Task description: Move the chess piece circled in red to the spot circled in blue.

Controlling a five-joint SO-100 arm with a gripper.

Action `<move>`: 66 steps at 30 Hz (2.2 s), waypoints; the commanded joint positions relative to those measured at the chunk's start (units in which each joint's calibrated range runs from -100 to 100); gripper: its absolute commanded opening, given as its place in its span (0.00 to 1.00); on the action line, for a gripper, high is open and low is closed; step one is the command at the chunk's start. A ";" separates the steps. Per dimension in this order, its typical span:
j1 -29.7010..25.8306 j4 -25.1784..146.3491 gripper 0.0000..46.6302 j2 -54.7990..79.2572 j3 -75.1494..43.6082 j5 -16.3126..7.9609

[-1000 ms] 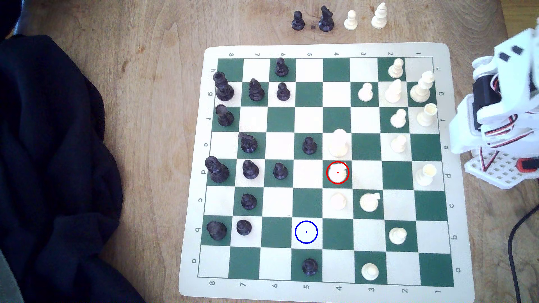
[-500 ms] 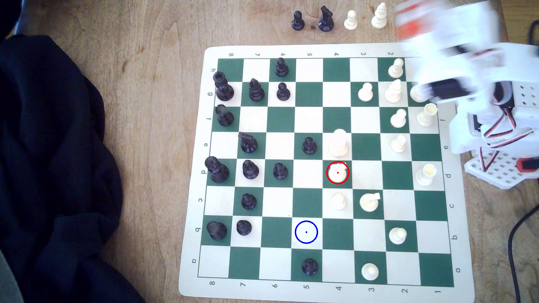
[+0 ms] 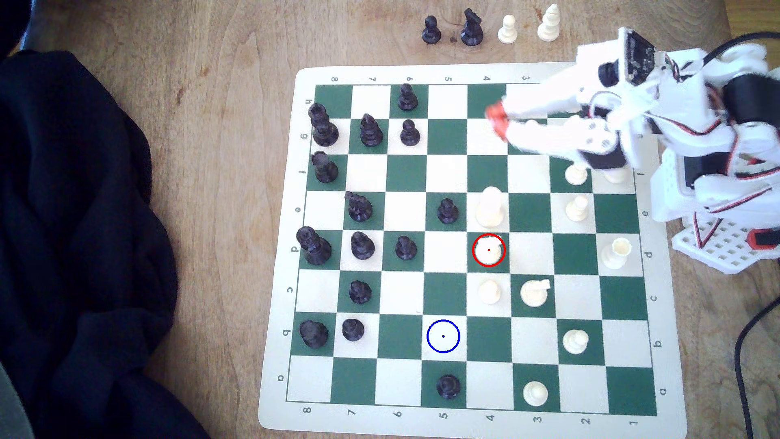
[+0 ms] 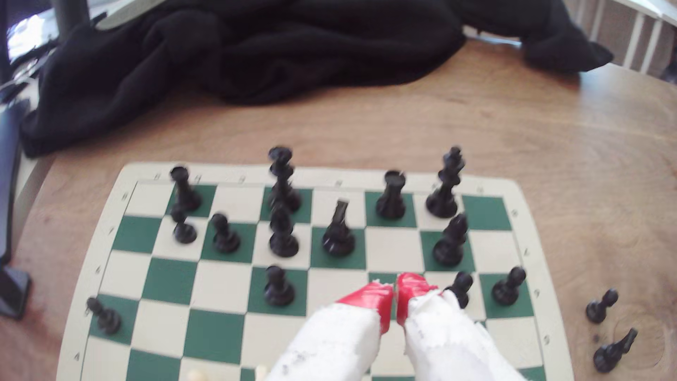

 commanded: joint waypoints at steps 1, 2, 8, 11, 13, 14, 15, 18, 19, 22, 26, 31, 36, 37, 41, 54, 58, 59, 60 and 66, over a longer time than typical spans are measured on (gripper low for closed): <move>-5.82 11.99 0.03 8.62 -11.96 -0.63; -6.68 12.64 0.06 9.81 -12.24 -1.03; -9.57 14.52 0.23 16.18 -12.14 -3.13; -9.65 15.75 0.26 19.75 -11.60 -3.13; -9.96 16.16 0.31 21.95 -10.97 -3.32; -10.35 16.16 0.32 24.07 -10.60 -3.42; -10.51 16.00 0.33 24.75 -10.42 -3.52; -11.60 15.59 0.33 26.03 -10.69 -3.66; -12.54 15.10 0.33 27.39 -10.97 -3.76; -12.46 13.38 0.31 30.95 -11.06 -3.61; -12.15 10.84 0.27 37.32 -13.41 -3.42; -11.76 7.23 0.25 41.99 -13.23 -3.27; -12.46 3.47 0.25 44.28 -14.05 -3.91; -12.39 2.81 0.25 44.79 -14.14 -3.91; -12.07 0.85 0.25 47.08 -14.32 -4.20; -13.01 -6.44 0.24 51.07 -14.41 -5.37; -12.78 -8.41 0.23 52.60 -14.14 -5.42; -12.62 -8.82 0.23 53.02 -14.14 -5.42; -12.62 -9.15 0.23 53.28 -14.14 -5.37; -12.07 -11.11 0.22 55.31 -14.14 -5.13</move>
